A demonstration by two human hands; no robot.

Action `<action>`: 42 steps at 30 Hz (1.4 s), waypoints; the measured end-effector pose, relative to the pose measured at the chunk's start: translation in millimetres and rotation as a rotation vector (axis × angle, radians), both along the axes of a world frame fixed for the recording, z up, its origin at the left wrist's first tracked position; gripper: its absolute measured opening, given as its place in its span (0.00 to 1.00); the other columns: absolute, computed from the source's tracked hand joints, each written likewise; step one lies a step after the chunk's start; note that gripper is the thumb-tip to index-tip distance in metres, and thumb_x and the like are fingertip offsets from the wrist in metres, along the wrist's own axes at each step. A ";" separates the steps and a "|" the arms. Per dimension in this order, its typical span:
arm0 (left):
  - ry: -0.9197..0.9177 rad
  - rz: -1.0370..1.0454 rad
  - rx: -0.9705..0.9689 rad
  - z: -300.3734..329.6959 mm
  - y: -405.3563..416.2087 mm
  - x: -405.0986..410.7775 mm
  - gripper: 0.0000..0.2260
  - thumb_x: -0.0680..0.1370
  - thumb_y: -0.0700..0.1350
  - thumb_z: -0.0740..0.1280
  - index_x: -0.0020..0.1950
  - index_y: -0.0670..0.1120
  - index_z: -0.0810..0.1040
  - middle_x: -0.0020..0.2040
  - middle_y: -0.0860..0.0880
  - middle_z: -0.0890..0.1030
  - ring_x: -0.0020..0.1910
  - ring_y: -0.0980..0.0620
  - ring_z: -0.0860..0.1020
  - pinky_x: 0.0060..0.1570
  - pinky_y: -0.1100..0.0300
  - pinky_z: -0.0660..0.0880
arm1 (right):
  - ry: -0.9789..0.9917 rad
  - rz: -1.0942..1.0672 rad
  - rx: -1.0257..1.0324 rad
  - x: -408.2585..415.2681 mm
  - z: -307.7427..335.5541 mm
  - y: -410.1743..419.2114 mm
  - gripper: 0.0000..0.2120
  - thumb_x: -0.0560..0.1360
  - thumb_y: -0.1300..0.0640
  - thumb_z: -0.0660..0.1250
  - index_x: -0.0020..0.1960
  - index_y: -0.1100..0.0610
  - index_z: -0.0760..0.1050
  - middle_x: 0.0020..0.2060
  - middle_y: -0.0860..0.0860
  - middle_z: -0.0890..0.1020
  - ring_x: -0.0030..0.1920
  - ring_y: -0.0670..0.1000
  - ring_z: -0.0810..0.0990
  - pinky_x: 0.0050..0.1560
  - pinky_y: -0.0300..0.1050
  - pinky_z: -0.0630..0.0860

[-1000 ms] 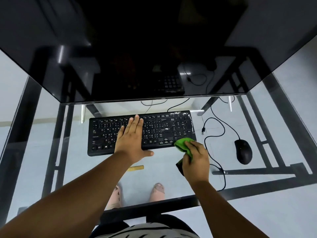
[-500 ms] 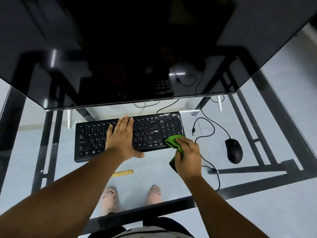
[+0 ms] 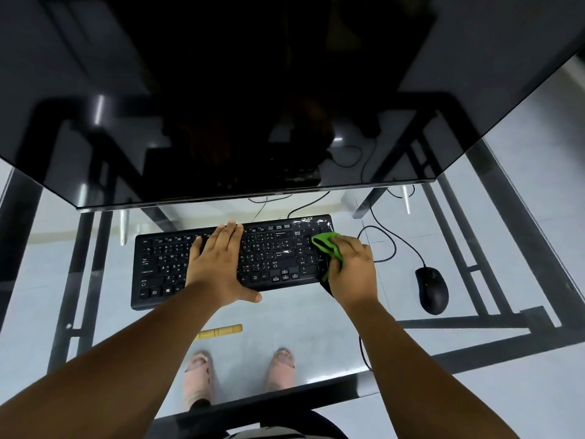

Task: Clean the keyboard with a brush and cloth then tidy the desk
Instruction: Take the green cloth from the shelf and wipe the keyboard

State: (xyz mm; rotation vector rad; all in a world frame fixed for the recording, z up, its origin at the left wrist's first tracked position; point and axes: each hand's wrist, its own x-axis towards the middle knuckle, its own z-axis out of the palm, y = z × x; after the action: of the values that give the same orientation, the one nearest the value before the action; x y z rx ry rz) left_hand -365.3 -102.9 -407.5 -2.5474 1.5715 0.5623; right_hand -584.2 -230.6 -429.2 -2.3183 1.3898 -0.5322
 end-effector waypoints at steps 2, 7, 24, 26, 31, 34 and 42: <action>0.007 0.000 -0.013 -0.7 0.4 0.9 0.64 0.56 0.76 0.68 0.78 0.50 0.38 0.79 0.53 0.41 0.78 0.52 0.42 0.76 0.45 0.43 | 0.015 -0.009 -0.016 -5.1 0.3 8.3 0.19 0.67 0.69 0.62 0.55 0.57 0.79 0.52 0.52 0.80 0.46 0.57 0.74 0.48 0.44 0.74; 0.034 0.006 -0.041 -2.6 1.5 4.0 0.65 0.55 0.77 0.68 0.78 0.51 0.38 0.79 0.54 0.41 0.78 0.52 0.43 0.76 0.45 0.43 | 0.064 -0.017 0.001 -5.7 -1.9 9.8 0.20 0.68 0.63 0.57 0.54 0.56 0.80 0.52 0.50 0.80 0.46 0.55 0.73 0.49 0.47 0.75; 0.067 -0.006 -0.046 -0.9 -0.2 14.0 0.65 0.54 0.75 0.70 0.78 0.51 0.38 0.79 0.54 0.41 0.78 0.51 0.44 0.76 0.47 0.45 | 0.009 -0.051 0.058 39.4 3.6 -37.8 0.19 0.72 0.68 0.60 0.59 0.58 0.79 0.56 0.52 0.79 0.52 0.58 0.75 0.54 0.38 0.66; 0.072 -0.013 -0.053 -0.5 0.8 16.4 0.65 0.54 0.74 0.71 0.78 0.52 0.38 0.79 0.54 0.42 0.78 0.51 0.45 0.76 0.47 0.46 | 0.044 0.024 0.044 48.9 6.8 -41.3 0.20 0.72 0.68 0.61 0.60 0.56 0.79 0.58 0.49 0.79 0.53 0.57 0.74 0.55 0.36 0.65; 0.068 -0.039 -0.046 -2.3 2.4 22.5 0.65 0.54 0.75 0.70 0.78 0.52 0.37 0.79 0.52 0.39 0.78 0.50 0.41 0.76 0.48 0.43 | 0.070 0.095 0.036 53.0 8.3 -46.5 0.20 0.72 0.67 0.60 0.60 0.53 0.80 0.58 0.46 0.78 0.53 0.54 0.72 0.56 0.37 0.69; 0.072 -0.011 -0.015 -3.6 1.4 23.7 0.65 0.54 0.75 0.70 0.77 0.52 0.36 0.79 0.50 0.36 0.78 0.48 0.37 0.76 0.47 0.42 | 0.116 0.045 0.047 59.5 7.3 -55.2 0.20 0.73 0.66 0.60 0.61 0.53 0.78 0.59 0.47 0.77 0.53 0.57 0.75 0.57 0.39 0.68; 0.069 -0.038 -0.028 -2.3 0.1 26.5 0.66 0.52 0.74 0.72 0.78 0.53 0.39 0.79 0.51 0.44 0.78 0.50 0.44 0.76 0.47 0.43 | 0.194 0.148 0.146 63.0 9.6 -61.8 0.20 0.74 0.62 0.59 0.62 0.49 0.76 0.60 0.45 0.75 0.51 0.57 0.77 0.55 0.52 0.77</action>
State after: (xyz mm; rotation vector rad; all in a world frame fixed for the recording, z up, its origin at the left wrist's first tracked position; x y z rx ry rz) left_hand -338.8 -102.8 -409.8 -2.5385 1.6571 0.6347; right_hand -521.2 -292.4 -419.6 -2.3790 1.2792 -0.1595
